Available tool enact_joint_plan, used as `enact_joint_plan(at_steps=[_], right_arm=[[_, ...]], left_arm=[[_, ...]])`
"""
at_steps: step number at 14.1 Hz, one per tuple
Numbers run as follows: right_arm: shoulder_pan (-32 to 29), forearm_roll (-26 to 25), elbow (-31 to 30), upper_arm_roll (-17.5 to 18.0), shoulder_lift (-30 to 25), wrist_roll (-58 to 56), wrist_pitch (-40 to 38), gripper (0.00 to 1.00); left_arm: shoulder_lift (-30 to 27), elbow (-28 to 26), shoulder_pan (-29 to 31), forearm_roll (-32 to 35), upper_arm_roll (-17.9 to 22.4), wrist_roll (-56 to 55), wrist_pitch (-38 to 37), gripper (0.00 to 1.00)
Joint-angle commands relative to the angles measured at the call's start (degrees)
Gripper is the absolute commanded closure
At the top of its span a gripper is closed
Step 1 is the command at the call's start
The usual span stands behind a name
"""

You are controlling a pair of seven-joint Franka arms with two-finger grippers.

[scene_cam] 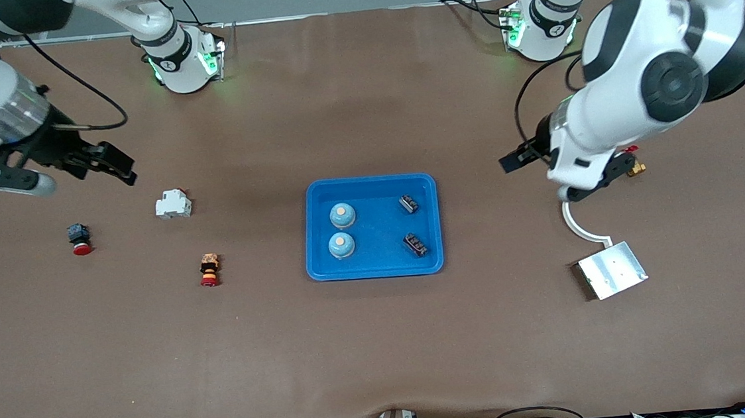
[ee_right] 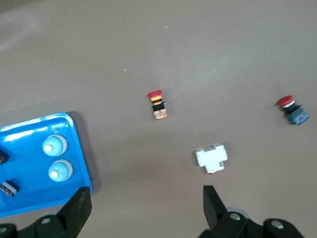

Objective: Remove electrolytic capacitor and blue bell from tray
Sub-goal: 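Move the left gripper to a capacitor while the right gripper reaches a bell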

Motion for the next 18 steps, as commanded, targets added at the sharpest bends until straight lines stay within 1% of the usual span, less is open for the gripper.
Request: enact_joint_plan(at_steps=[1,3,5,8,10,14,18], right_arm=[[3.4,0.2,-0.4,-0.4,2.6,6.1,2.3,0.00],[6.6,0.1,-0.4,-0.4,5.8,11.8,4.9,0.00],[9.4,0.2,-0.3,-0.4,9.6,18.5,9.2,0.00],[13.4,0.3,0.1,-0.4,14.5,25.5,14.7,0.00],[14.4,0.0,1.0,-0.4,18.3,26.7,17.4,0.00],[16.3,0.5,1.0,-0.4,22.0,29.5,19.8,0.00],[19.5,0.1,1.0,-0.4,25.4,33.5,24.1,0.00]], left_arm=[[6.0,5.3,-2.1,-1.1,0.4,-5.7,1.5,0.00],[9.8,6.9,-4.3,-0.7,0.6,-5.9,3.4,0.00],[12.3,6.9,-4.5,-1.0,0.4,-8.6,9.3,0.00],[15.3,6.9,-5.9,-1.8,0.3,-12.6,17.9,0.00],[17.5,6.9,-7.6,-1.9,0.3,-14.6,21.9,0.00],[22.3,6.9,-9.4,-1.9,0.4,-17.7,27.9,0.00],[25.9,6.9,-10.7,-1.9,0.4,-17.8,31.3,0.00]])
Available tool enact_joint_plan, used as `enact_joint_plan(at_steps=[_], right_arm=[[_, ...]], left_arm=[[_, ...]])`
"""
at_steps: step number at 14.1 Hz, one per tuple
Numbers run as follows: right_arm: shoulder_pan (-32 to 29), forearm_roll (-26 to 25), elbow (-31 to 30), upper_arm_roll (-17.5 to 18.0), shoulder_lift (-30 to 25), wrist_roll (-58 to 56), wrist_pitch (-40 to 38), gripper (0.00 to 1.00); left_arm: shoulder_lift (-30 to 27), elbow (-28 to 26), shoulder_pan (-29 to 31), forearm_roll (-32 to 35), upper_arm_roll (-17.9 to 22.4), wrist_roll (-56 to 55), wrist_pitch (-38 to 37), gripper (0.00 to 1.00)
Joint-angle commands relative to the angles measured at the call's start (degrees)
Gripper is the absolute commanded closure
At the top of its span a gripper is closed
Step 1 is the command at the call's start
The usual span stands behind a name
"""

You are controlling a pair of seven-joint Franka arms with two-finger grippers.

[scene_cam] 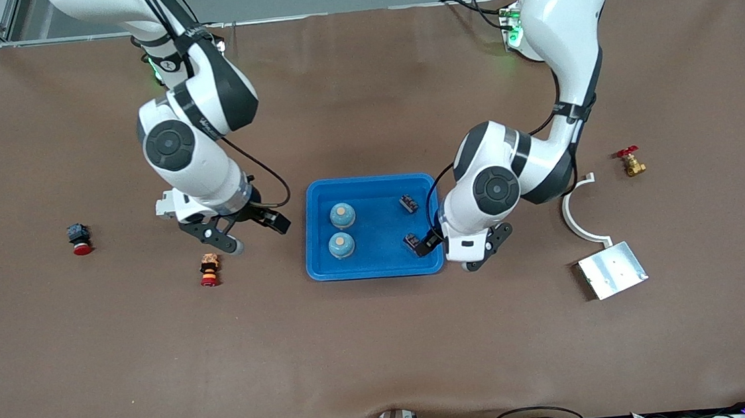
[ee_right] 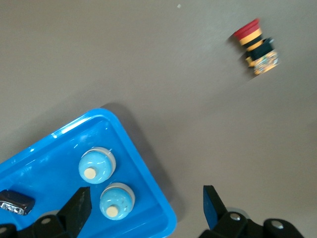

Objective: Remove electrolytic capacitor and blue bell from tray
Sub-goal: 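Grasp the capacitor with the left gripper while the right gripper grasps the bell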

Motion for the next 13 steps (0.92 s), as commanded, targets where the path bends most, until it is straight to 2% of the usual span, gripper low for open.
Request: enact_joint_plan(at_steps=[1,7,13], right_arm=[[3.1,0.0,1.3,-0.6,3.1,4.2,2.5,0.00],[7.8,-0.2,1.8,-0.8,8.4,8.1,8.3,0.00],[11.5,-0.4,2.5,-1.2,12.4,11.6,10.5,0.00]], left_arm=[[2.6,1.5,-1.6,-1.4,0.5,-0.6,2.5,0.00],[4.9,1.5,-2.8,-1.4,0.4,-3.3,8.6,0.00],[6.6,1.5,-4.0,-1.4,0.5,-6.6,9.7,0.00]])
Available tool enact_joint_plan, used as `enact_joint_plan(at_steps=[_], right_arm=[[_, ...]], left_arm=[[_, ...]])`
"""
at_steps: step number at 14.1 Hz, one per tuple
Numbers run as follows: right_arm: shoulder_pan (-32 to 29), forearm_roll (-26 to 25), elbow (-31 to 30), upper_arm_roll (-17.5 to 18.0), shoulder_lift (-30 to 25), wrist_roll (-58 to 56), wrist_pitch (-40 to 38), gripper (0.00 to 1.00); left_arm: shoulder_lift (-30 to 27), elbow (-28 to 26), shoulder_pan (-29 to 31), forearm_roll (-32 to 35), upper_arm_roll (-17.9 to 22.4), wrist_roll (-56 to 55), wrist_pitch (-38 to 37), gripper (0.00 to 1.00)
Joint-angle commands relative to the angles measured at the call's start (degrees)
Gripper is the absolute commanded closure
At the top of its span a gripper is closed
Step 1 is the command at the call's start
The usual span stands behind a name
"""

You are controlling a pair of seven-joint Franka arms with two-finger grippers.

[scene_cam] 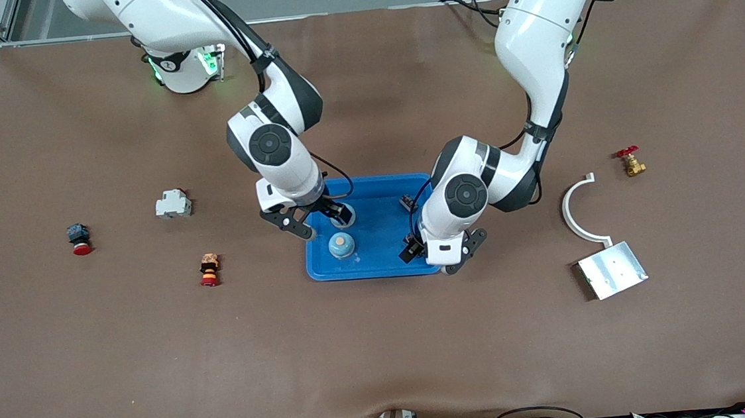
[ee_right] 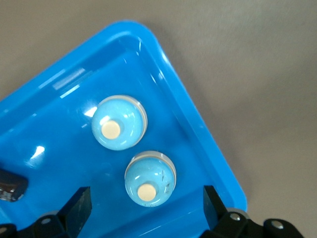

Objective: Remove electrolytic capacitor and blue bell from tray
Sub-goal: 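Grasp the capacitor with the left gripper while the right gripper grasps the bell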

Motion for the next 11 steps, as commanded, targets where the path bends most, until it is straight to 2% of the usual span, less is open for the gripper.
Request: enact_joint_plan(at_steps=[1,4,8,11], right_arm=[[1.4,-1.0,1.8,-1.0,1.7,2.1,-0.3,0.00],[1.8,-3.5,2.2,-1.0,3.2,3.7,-0.4,0.00],[2.2,-3.7,2.7,-1.0,4.6,4.7,0.2,0.00],[3.3,-5.3,3.3,-1.0,7.2,8.2,3.3,0.00]], left_arm=[[1.5,1.5,-1.4,-1.4,0.5,-1.8,1.0,0.00],[2.5,1.5,-1.4,-1.4,0.5,-1.8,2.6,0.00],[3.5,1.5,-1.7,-1.2,0.6,-1.7,3.7,0.00],[3.6,1.5,-2.1,-1.1,0.6,-1.8,4.9,0.00]])
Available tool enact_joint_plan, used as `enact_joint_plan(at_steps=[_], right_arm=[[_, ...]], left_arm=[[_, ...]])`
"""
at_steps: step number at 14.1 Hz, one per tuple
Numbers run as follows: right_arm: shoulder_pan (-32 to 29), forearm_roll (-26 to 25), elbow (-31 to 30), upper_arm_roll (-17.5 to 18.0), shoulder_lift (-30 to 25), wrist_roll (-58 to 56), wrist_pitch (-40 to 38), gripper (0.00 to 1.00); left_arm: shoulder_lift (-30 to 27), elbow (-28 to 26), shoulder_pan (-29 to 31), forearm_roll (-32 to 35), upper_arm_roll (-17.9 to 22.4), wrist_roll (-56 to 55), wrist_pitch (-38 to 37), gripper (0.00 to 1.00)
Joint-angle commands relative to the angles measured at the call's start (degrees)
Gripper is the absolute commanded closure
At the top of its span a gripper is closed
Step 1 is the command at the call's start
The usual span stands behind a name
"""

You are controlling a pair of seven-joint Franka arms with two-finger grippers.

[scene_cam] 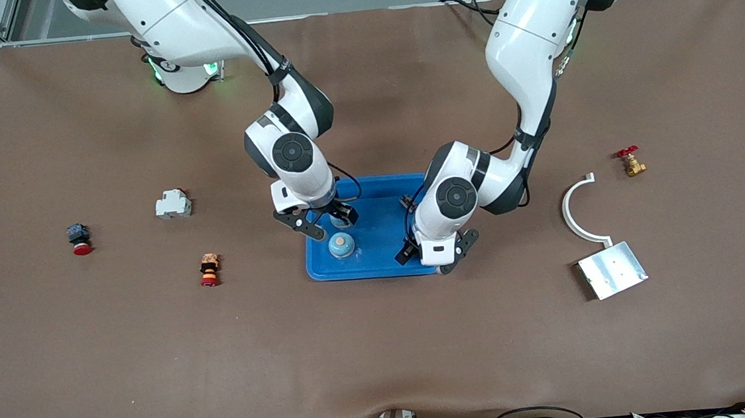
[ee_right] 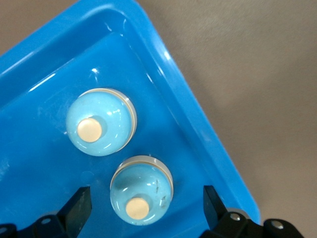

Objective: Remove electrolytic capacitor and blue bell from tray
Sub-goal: 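Grasp the capacitor with the left gripper while the right gripper grasps the bell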

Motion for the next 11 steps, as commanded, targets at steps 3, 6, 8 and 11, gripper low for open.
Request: enact_joint_plan(at_steps=[3,6,8,11], right_arm=[[2.1,-3.1,2.0,-0.8,3.5,4.6,2.6,0.00],[2.1,-3.2,2.1,-0.9,3.6,4.6,2.6,0.00],[2.1,-3.6,2.1,-0.9,3.7,4.6,2.6,0.00],[2.1,-3.6,2.2,-0.9,3.9,4.6,2.6,0.00]], left_arm=[[1.6,1.4,-0.9,-1.1,0.6,-0.5,0.7,0.00],[2.0,1.4,-0.9,-1.1,0.6,-0.6,0.8,0.00],[2.3,1.4,-0.9,-1.1,0.7,-0.6,0.8,0.00],[2.3,1.4,-0.8,-1.1,0.7,-0.6,0.8,0.10]])
